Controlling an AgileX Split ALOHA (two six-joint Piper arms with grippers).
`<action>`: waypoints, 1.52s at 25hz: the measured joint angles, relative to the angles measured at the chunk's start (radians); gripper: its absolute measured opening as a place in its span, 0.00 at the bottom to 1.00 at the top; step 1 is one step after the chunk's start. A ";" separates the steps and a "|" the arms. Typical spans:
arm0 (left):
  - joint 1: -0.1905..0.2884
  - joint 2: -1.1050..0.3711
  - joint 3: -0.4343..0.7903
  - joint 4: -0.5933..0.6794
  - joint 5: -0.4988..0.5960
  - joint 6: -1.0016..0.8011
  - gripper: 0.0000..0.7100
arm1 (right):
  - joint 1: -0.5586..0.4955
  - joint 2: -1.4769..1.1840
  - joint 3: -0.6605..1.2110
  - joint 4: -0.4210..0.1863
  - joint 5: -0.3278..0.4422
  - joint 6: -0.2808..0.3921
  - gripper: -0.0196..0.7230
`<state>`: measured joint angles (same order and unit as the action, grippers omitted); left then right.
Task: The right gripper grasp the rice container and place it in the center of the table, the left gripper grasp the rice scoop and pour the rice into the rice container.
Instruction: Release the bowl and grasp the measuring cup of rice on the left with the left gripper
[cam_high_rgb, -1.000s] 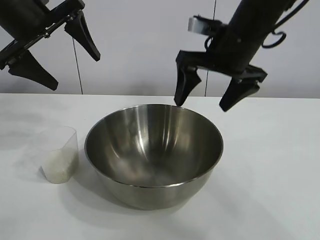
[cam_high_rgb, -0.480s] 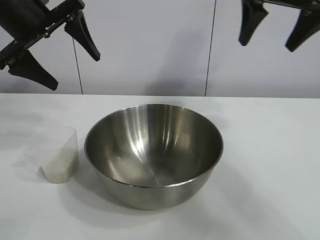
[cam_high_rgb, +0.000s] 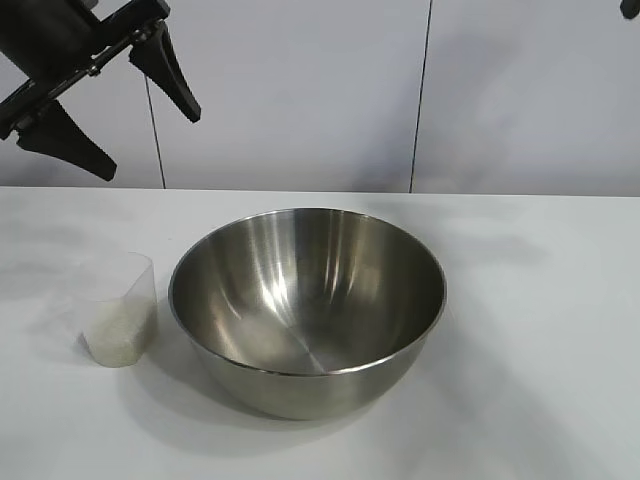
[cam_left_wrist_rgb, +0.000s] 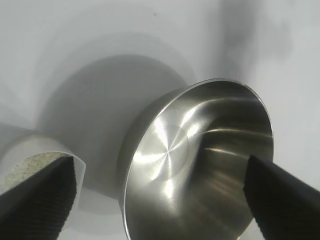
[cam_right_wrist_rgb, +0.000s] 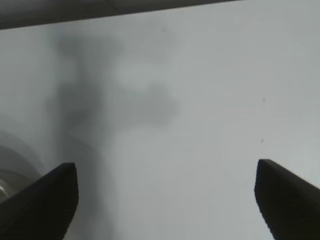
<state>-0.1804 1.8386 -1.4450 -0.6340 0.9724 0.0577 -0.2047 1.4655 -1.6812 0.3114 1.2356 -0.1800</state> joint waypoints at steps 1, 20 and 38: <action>0.000 0.000 0.000 0.000 0.000 0.000 0.93 | 0.000 -0.057 0.041 0.001 -0.012 -0.002 0.90; 0.000 0.000 0.000 0.000 0.000 0.000 0.93 | 0.000 -1.298 0.959 -0.145 -0.313 0.049 0.90; 0.000 0.000 0.000 0.000 -0.015 0.001 0.93 | 0.008 -1.484 1.206 -0.215 -0.159 0.051 0.90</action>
<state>-0.1804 1.8386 -1.4450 -0.6340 0.9576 0.0585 -0.1966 -0.0184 -0.4748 0.0966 1.0761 -0.1294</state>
